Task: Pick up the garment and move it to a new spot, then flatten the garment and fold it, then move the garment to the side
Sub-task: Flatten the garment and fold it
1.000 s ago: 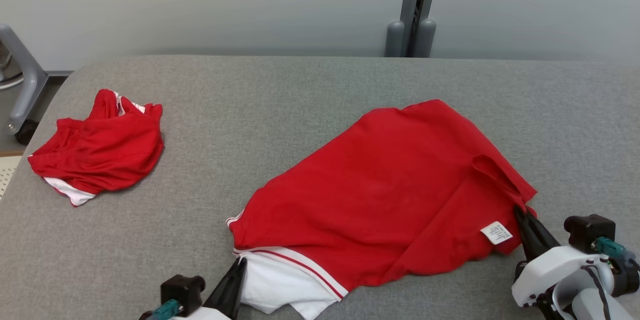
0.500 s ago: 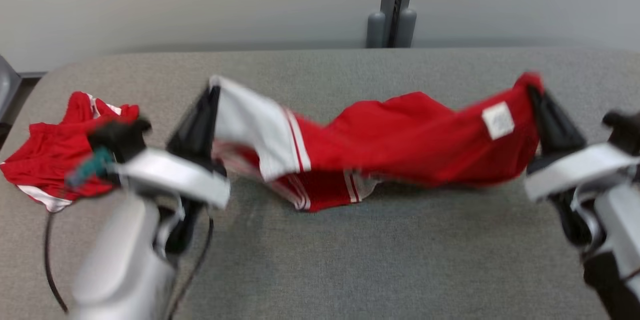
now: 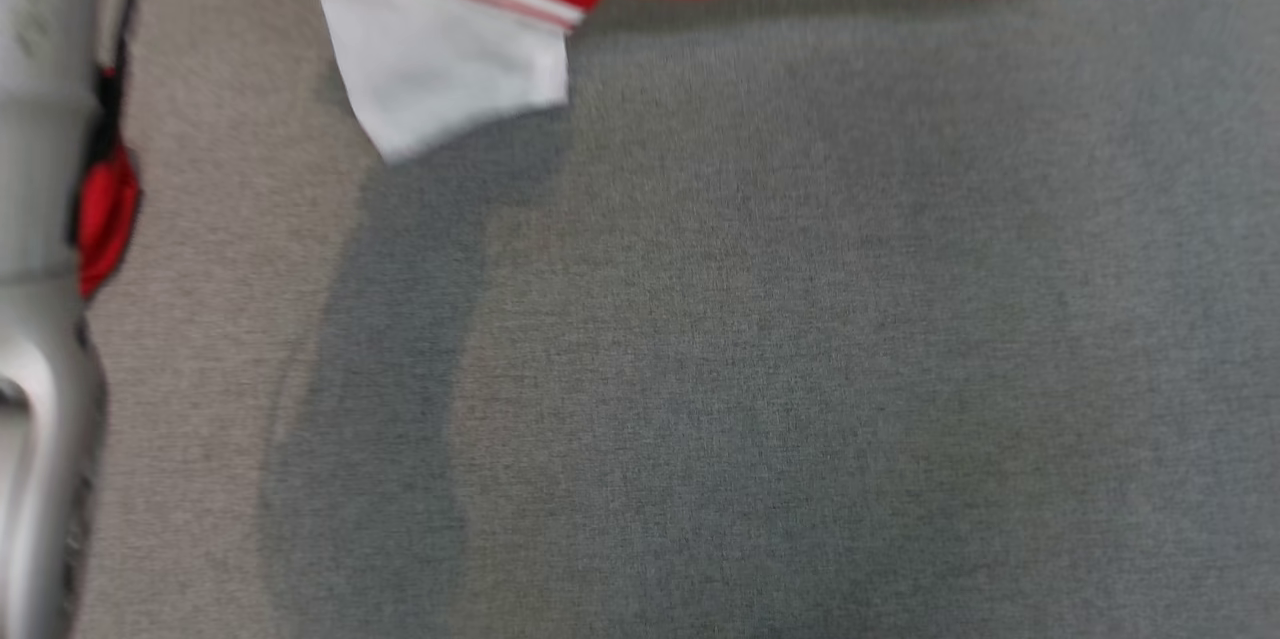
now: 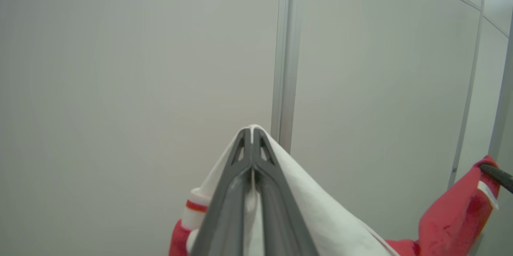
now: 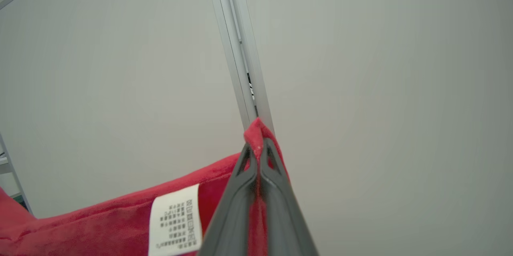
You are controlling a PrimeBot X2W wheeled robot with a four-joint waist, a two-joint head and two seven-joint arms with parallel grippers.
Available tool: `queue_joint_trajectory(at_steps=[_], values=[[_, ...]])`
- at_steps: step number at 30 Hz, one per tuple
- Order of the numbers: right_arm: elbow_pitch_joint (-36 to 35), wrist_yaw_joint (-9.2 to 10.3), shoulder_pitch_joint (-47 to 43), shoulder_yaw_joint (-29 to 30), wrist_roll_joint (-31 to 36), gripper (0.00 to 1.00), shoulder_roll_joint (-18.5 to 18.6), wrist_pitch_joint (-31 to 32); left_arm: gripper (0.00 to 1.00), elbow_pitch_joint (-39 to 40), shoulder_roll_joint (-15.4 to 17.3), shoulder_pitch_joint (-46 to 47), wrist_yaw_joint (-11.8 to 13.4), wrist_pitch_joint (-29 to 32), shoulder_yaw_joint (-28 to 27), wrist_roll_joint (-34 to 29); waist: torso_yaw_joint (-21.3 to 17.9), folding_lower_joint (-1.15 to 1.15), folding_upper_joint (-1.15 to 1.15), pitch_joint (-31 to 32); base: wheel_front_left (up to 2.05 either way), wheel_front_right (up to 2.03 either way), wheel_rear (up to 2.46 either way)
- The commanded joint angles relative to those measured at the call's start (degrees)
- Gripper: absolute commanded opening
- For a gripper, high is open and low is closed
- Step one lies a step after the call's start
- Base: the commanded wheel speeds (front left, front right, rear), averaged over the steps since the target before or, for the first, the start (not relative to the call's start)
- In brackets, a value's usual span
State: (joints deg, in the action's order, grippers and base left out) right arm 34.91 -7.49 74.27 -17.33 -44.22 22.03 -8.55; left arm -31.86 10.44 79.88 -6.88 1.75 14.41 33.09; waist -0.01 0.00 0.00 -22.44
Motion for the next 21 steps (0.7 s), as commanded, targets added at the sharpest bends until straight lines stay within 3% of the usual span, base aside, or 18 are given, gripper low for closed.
queue_joint_trajectory(at_steps=[1, 10, 21], values=[[1.14, -0.01, 5.4, -0.42, -0.41, 0.0, -0.02, 0.54, 0.0, -2.35, 0.36, 6.07, 0.21, -0.32, -0.09, -1.0, -1.65, 0.0, 0.0, -6.57, 0.0, 0.0, 0.0], [11.36, -0.01, 25.28, -2.32, 0.76, 0.0, 0.51, 0.92, 0.0, -13.96, -0.58, 27.91, 0.07, -2.99, 0.87, -3.37, -2.35, 0.0, 0.0, -12.72, 0.0, 0.0, 0.0], [18.94, -0.01, 31.12, -6.58, 1.14, 0.0, 1.59, -1.26, 0.0, -21.86, -1.96, 32.18, -0.56, -6.66, 3.12, -2.4, -1.48, 0.0, 0.0, -15.88, 0.0, 0.0, 0.0]])
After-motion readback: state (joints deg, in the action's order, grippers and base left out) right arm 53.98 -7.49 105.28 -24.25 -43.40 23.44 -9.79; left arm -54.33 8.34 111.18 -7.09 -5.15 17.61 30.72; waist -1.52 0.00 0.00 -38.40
